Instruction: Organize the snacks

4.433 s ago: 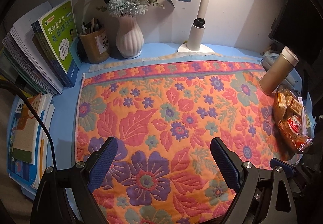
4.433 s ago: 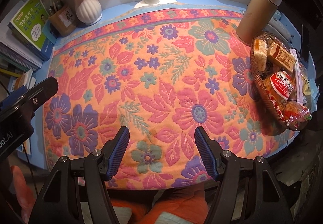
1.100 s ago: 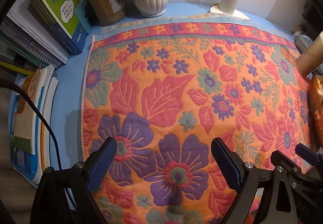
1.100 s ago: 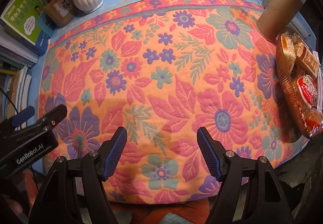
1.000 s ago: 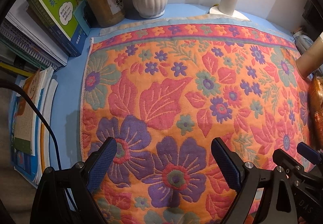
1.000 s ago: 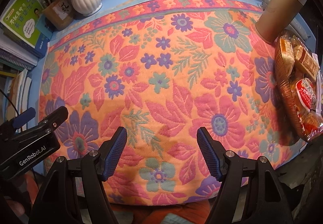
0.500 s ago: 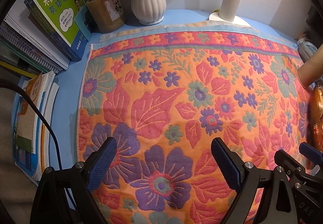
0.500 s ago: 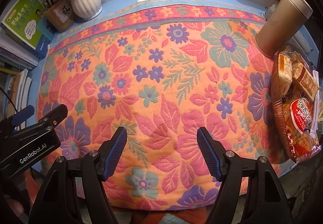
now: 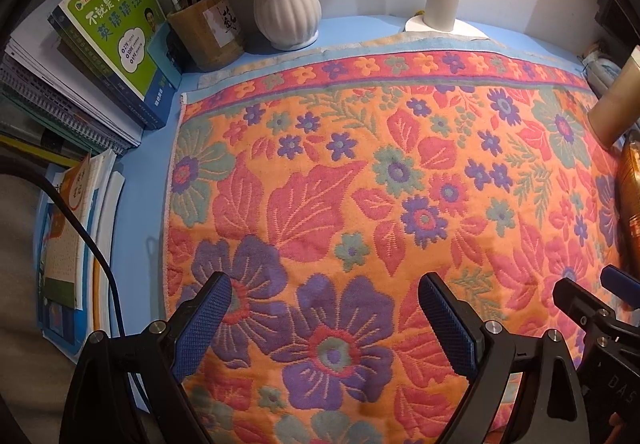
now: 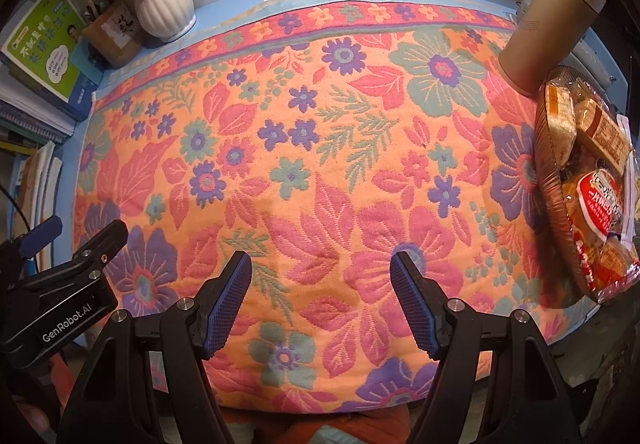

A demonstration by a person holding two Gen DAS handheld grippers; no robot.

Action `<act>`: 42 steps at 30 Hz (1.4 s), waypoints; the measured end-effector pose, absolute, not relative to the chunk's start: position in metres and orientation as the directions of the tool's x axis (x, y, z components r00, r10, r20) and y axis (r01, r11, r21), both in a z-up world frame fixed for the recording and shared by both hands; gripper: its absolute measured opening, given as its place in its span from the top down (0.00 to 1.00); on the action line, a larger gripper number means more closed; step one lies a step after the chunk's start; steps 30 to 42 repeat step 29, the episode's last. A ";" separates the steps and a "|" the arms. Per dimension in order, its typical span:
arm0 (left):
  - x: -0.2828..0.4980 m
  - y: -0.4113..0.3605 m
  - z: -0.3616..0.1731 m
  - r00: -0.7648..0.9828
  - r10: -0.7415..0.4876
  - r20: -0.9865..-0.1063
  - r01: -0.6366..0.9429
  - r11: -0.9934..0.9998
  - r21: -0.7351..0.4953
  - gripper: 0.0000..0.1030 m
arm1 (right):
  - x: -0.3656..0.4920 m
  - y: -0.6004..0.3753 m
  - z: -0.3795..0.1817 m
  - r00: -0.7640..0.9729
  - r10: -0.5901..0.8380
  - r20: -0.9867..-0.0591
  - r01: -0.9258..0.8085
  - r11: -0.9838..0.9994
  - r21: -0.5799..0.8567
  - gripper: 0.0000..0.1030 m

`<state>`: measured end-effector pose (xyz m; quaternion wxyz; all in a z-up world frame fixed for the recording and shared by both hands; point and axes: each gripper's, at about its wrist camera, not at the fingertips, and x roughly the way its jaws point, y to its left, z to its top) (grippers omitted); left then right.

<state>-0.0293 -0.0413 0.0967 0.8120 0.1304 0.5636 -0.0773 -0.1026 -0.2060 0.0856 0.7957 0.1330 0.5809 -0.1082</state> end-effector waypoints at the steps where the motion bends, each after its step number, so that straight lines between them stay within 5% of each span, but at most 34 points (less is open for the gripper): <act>1: -0.030 -0.039 0.096 0.355 0.020 -0.935 0.277 0.952 0.126 0.10 | -0.103 -0.204 0.085 0.303 -0.019 -0.953 0.325 0.942 0.084 0.31; 19: -0.008 -0.015 0.056 0.365 0.009 -0.931 0.273 0.955 0.116 0.10 | -0.074 -0.168 0.058 0.345 -0.142 -0.928 0.250 0.967 -0.055 0.31; 42: 0.007 -0.011 0.026 0.320 -0.044 -0.946 0.261 0.964 0.044 0.10 | -0.055 -0.175 0.018 0.350 -0.133 -0.927 0.285 0.958 -0.029 0.31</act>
